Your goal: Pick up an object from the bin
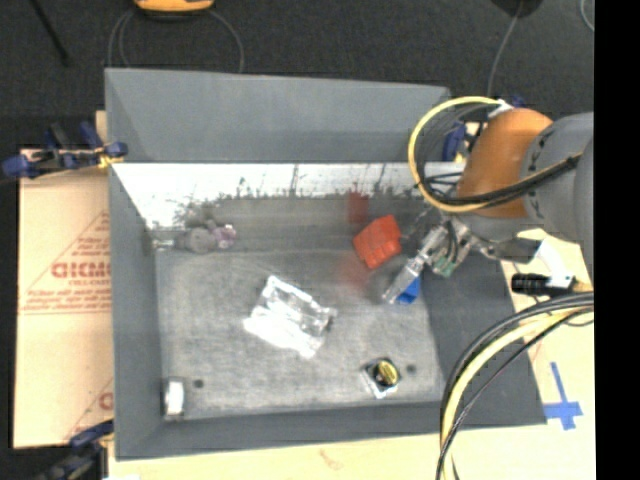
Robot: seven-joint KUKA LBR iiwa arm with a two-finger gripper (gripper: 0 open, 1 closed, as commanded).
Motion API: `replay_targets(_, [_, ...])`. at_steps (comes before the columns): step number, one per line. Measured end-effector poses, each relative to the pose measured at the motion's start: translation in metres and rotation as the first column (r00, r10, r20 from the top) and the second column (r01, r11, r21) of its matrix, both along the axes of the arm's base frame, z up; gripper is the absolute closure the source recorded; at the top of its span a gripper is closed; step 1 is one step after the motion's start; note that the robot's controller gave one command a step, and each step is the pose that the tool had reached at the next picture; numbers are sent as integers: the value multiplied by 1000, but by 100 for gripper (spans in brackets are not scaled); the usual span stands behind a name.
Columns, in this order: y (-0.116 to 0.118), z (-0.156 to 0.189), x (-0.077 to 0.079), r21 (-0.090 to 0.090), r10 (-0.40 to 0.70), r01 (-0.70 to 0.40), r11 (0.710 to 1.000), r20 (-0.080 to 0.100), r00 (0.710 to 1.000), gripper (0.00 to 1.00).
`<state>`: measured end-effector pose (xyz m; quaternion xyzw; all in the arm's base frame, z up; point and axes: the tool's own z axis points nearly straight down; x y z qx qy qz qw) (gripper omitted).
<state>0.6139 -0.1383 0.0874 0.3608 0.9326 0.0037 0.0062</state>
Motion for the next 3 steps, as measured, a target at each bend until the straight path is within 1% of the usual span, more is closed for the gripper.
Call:
replay_targets(1, [-3, -3, -3, -4, -1, 1, 1000, -9, 1000, 100])
replay_targets(2, [-5, 52, -3, -3, 11, -11, 1000, -5, 1000, 100])
replay_targets(3, [-2, 143, -2, -4, -1, 1, 1000, -1, 1000, 100])
